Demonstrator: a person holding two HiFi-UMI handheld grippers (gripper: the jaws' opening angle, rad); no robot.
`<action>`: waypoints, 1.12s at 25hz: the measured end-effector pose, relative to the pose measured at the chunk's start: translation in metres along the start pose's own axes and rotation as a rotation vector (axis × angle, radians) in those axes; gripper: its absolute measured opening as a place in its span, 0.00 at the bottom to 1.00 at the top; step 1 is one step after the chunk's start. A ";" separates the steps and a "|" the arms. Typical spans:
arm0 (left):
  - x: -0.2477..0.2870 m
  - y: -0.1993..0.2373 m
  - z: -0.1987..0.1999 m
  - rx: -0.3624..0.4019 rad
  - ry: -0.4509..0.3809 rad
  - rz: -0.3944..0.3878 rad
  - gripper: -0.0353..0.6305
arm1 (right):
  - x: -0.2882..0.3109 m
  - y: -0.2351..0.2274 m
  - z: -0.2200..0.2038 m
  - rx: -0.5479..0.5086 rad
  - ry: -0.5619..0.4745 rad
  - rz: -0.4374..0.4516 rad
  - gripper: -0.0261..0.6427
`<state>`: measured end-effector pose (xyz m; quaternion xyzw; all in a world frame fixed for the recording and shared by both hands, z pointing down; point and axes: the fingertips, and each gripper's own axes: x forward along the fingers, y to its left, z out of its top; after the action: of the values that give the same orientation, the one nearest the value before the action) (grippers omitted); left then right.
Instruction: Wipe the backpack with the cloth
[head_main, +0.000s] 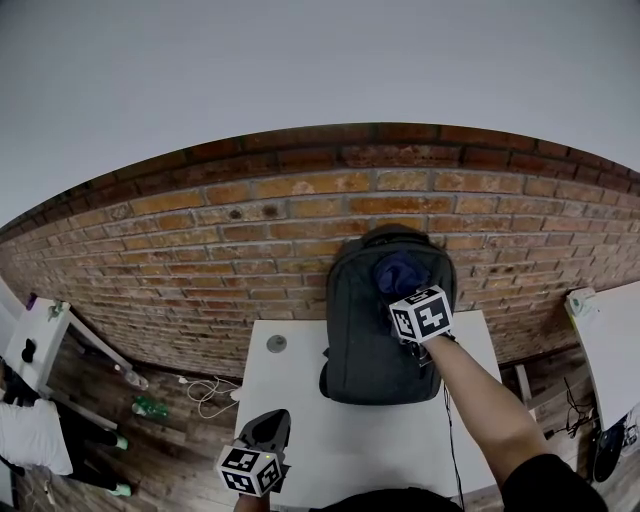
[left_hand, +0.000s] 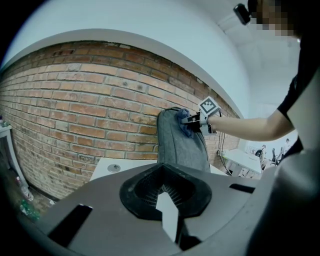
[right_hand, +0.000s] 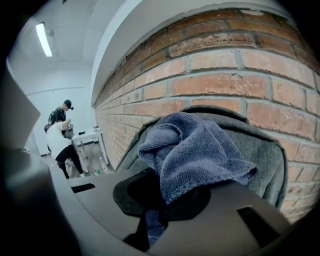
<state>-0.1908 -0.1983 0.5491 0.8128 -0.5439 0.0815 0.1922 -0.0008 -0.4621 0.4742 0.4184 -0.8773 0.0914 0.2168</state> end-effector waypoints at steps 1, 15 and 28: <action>0.000 -0.001 0.000 0.002 0.000 -0.003 0.04 | -0.001 0.001 -0.004 0.014 0.004 0.003 0.10; -0.001 -0.011 -0.011 0.009 0.030 -0.042 0.04 | -0.023 0.039 -0.069 0.085 0.029 0.039 0.10; 0.010 -0.016 -0.013 0.009 0.039 -0.070 0.04 | -0.048 0.077 -0.129 0.063 -0.011 0.043 0.10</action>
<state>-0.1714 -0.1963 0.5609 0.8304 -0.5110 0.0930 0.2017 0.0053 -0.3357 0.5691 0.4066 -0.8839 0.1213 0.1965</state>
